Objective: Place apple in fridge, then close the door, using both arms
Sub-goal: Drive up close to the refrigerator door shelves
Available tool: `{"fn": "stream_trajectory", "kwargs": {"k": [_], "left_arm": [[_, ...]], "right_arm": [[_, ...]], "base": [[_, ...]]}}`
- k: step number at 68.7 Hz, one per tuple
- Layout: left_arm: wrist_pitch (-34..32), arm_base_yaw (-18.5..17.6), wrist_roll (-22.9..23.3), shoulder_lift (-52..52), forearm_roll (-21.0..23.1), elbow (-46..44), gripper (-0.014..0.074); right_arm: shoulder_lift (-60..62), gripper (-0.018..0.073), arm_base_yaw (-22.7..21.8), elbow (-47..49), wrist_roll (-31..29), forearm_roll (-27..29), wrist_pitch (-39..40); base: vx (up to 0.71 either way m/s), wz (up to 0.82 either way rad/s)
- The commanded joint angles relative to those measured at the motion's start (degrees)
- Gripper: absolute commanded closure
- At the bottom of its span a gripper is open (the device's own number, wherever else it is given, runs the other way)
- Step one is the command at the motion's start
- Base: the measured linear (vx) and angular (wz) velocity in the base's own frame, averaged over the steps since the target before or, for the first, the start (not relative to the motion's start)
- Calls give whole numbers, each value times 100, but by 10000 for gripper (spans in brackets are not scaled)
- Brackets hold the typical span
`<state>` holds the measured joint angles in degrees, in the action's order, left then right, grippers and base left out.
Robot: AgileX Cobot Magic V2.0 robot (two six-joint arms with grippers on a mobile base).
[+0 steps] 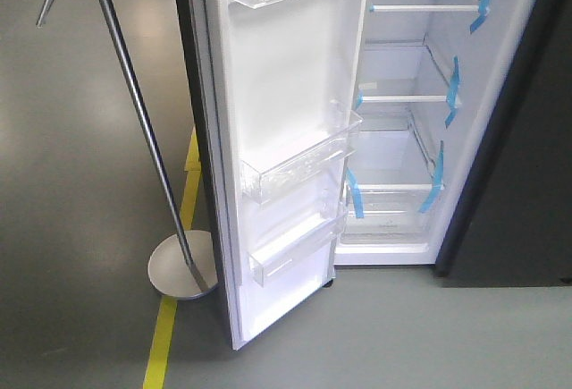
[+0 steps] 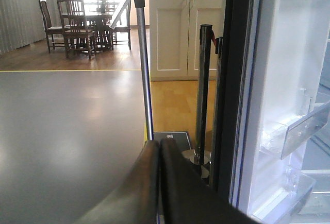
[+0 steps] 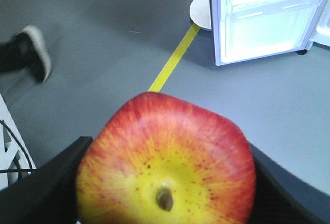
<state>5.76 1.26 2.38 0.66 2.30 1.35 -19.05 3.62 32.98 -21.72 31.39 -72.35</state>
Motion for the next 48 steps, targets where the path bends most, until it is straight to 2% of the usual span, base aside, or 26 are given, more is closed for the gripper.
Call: {"fn": "stream_trajectory", "kwargs": {"k": [1,48], "left_arm": [[-469,-7,46,79,49,-95,603],[-469,-7,46,79,49,-95,603]], "right_arm": [[-57,363,-20,142,-71,234,205],[-57,363,-20,142,-71,234,205]], "base": [[15,0],[15,0]]}}
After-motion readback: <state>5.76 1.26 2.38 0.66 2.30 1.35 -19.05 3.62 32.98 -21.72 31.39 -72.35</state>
